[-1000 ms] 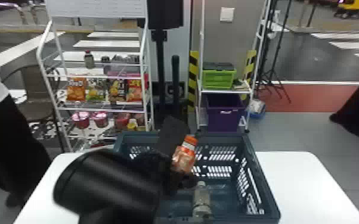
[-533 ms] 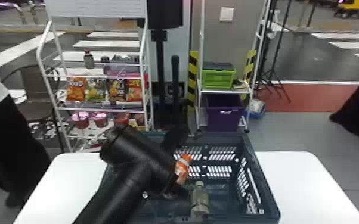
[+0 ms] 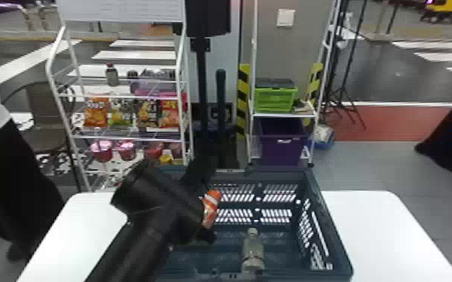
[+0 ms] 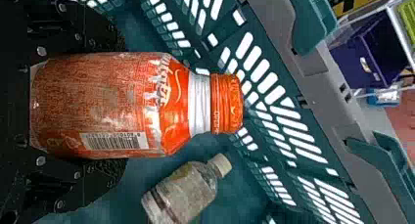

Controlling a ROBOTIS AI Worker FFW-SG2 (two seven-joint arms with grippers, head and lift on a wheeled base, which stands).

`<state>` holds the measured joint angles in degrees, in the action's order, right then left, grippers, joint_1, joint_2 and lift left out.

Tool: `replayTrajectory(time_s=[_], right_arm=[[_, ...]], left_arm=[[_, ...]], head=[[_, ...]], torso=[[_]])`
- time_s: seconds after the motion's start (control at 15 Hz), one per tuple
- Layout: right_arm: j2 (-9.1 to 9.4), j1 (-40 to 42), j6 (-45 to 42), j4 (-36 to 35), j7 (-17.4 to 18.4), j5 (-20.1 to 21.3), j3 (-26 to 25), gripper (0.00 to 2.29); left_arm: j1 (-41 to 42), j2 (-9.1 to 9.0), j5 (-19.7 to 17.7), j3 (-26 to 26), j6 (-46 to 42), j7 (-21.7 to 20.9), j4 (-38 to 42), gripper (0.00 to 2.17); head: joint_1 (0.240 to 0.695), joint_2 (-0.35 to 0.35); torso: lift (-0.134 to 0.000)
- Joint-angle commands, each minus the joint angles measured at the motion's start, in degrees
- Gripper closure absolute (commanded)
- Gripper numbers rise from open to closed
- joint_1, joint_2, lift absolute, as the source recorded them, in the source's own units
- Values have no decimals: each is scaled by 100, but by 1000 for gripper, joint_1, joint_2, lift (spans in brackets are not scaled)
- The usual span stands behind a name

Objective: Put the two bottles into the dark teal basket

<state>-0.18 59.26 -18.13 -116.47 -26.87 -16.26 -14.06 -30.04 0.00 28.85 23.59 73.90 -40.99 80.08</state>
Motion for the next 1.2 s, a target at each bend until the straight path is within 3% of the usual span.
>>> replayTrajectory(time_s=[0.0, 0.07, 0.27, 0.6, 0.93, 1.13], right_arm=[[23, -2, -2, 11, -2, 0, 0, 73], [23, -2, -2, 19, -2, 0, 0, 73], [23, -2, -2, 46, -2, 0, 0, 76], [23, 51, -107, 2, -20, -9, 44, 76], [23, 279, -459, -376, -160, -70, 35, 76], [23, 376, -687, -464, -239, -97, 53, 76]], left_arm=[[130, -15, 33, -39, 112, -41, 350, 424], [183, -15, 33, -48, 130, -50, 517, 279], [358, -15, 42, -188, 288, -129, 1027, 191], [1229, -15, -205, -918, 411, 21, 3479, 181], [3215, -15, -1198, -1894, 569, 724, 6195, 188], [4876, -15, -1866, -2421, -81, 1137, 7566, 188]], head=[[499, 0], [499, 0], [499, 0], [499, 0], [499, 0], [499, 0]], torso=[[0], [0], [0], [0], [0], [0]])
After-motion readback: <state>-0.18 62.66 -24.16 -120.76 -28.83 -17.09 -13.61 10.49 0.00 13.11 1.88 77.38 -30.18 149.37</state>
